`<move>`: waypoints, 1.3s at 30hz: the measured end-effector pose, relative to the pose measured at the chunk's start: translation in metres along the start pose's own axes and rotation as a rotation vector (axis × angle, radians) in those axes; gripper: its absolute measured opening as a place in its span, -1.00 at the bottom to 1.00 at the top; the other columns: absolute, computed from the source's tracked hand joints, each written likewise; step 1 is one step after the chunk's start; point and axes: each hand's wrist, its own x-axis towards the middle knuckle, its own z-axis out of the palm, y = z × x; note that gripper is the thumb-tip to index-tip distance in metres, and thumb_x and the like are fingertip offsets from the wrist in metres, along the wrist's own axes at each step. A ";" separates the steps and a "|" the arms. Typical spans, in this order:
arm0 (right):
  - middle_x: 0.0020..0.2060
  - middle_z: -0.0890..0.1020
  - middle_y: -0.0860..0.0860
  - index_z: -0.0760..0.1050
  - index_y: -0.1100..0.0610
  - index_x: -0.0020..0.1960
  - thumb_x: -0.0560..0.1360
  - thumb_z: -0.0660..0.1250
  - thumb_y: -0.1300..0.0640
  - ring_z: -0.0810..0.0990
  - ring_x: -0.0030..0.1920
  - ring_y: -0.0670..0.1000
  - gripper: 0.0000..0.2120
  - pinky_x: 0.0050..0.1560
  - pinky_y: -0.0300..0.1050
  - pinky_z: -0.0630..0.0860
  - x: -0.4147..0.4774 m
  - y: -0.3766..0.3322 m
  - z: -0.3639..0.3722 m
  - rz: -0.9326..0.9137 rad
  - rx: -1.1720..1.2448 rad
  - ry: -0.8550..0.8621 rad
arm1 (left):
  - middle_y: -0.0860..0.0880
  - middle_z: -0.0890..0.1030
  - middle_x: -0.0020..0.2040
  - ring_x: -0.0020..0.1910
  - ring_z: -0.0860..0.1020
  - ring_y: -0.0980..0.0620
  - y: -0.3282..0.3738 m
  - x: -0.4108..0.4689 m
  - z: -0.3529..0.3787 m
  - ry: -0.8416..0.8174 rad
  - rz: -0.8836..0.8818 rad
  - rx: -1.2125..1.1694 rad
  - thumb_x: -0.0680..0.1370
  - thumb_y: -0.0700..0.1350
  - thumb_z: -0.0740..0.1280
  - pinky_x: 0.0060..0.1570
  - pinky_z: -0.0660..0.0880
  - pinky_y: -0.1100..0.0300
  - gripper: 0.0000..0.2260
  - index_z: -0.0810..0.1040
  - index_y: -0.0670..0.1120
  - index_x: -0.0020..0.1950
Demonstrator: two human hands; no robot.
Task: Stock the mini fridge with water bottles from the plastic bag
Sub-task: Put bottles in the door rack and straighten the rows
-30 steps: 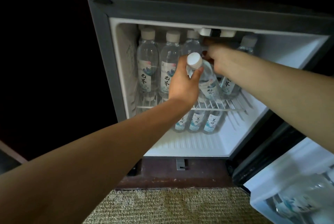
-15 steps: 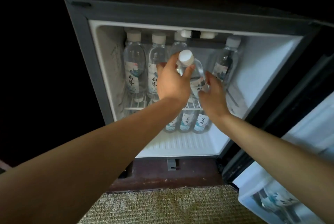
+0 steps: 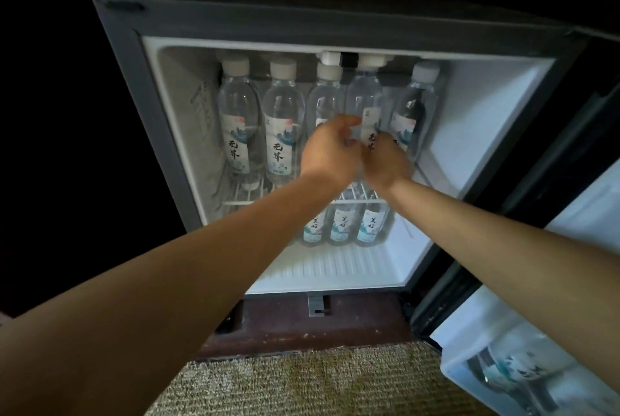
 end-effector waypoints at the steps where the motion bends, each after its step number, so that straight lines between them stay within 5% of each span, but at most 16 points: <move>1: 0.18 0.56 0.18 0.35 0.28 0.30 0.59 0.18 -0.08 0.54 0.17 0.18 -0.53 -0.12 -0.15 0.29 -0.001 -0.001 0.002 0.014 0.037 0.011 | -0.02 0.53 0.24 0.13 0.56 -0.03 -0.003 -0.001 0.000 -0.002 -0.030 0.008 0.56 -0.30 0.19 -0.03 0.51 0.19 -0.61 0.44 -0.02 0.35; 3: 0.15 0.57 0.17 0.32 0.27 0.29 0.55 0.27 -0.08 0.55 0.14 0.17 -0.50 -0.11 -0.12 0.35 -0.004 -0.003 0.005 0.020 0.104 0.026 | 0.01 0.54 0.22 0.07 0.57 -0.02 -0.008 -0.003 -0.001 -0.024 -0.058 0.051 0.55 -0.27 0.21 -0.13 0.46 0.22 -0.60 0.42 -0.02 0.37; 10: 0.04 0.58 0.07 0.28 0.17 0.18 0.33 0.52 0.13 0.57 -0.03 0.10 -0.44 -0.10 -0.03 0.49 -0.017 0.008 0.020 0.016 0.334 0.113 | -0.04 0.52 0.21 0.12 0.53 -0.03 -0.017 -0.008 -0.005 -0.030 -0.094 0.193 0.52 -0.25 0.27 0.01 0.53 0.13 -0.53 0.35 0.02 0.41; 19: 0.14 0.56 0.13 0.29 0.20 0.24 0.32 0.54 0.18 0.56 0.10 0.16 -0.39 0.11 0.16 0.51 -0.011 0.006 0.026 0.043 0.357 0.076 | -0.04 0.49 0.23 0.12 0.50 0.02 -0.032 -0.007 -0.003 -0.041 -0.078 0.223 0.54 -0.23 0.26 -0.02 0.53 0.15 -0.56 0.37 0.03 0.40; 23: 0.12 0.59 0.09 0.41 0.18 0.18 0.40 0.49 0.07 0.57 0.09 0.13 -0.55 0.08 0.01 0.51 -0.015 0.014 0.029 0.105 0.261 0.052 | -0.03 0.50 0.27 0.17 0.50 0.00 -0.029 -0.010 -0.005 -0.070 -0.116 0.218 0.56 -0.23 0.24 0.12 0.53 0.07 -0.57 0.35 -0.01 0.43; 28: 0.16 0.59 0.08 0.46 0.20 0.21 0.45 0.44 0.11 0.56 0.15 0.12 -0.62 0.17 0.04 0.50 -0.037 0.017 0.029 0.134 0.338 0.009 | -0.08 0.48 0.31 -0.29 0.45 0.18 -0.032 -0.022 -0.020 -0.143 -0.207 0.184 0.56 -0.26 0.23 -0.29 0.45 0.32 -0.56 0.33 -0.04 0.44; 32: 0.29 0.52 0.07 0.38 0.19 0.39 0.50 0.39 0.12 0.51 0.24 0.09 -0.50 0.21 -0.11 0.40 -0.068 0.001 0.013 0.104 0.410 -0.089 | -0.08 0.56 0.20 -0.40 0.40 0.14 -0.027 -0.040 -0.050 -0.096 -0.278 0.145 0.57 -0.26 0.22 -0.46 0.37 0.35 -0.62 0.43 -0.04 0.38; 35: 0.30 0.52 0.06 0.42 0.18 0.36 0.52 0.35 0.17 0.49 0.29 0.07 -0.58 0.35 -0.01 0.38 -0.103 -0.021 0.001 0.056 0.530 -0.161 | -0.05 0.59 0.03 -0.37 0.39 0.10 -0.017 -0.065 -0.079 -0.090 -0.269 0.109 0.60 -0.26 0.20 -0.35 0.39 0.30 -0.71 0.50 -0.10 0.30; 39: 0.15 0.62 0.05 0.55 0.14 0.24 0.53 0.34 0.20 0.60 0.12 0.05 -0.72 0.20 -0.01 0.53 -0.158 -0.052 -0.005 0.043 0.734 -0.221 | -0.08 0.59 -0.05 -0.21 0.52 0.05 -0.008 -0.123 -0.127 -0.060 -0.349 -0.086 0.57 -0.27 0.27 -0.23 0.42 0.23 -0.77 0.55 -0.18 0.22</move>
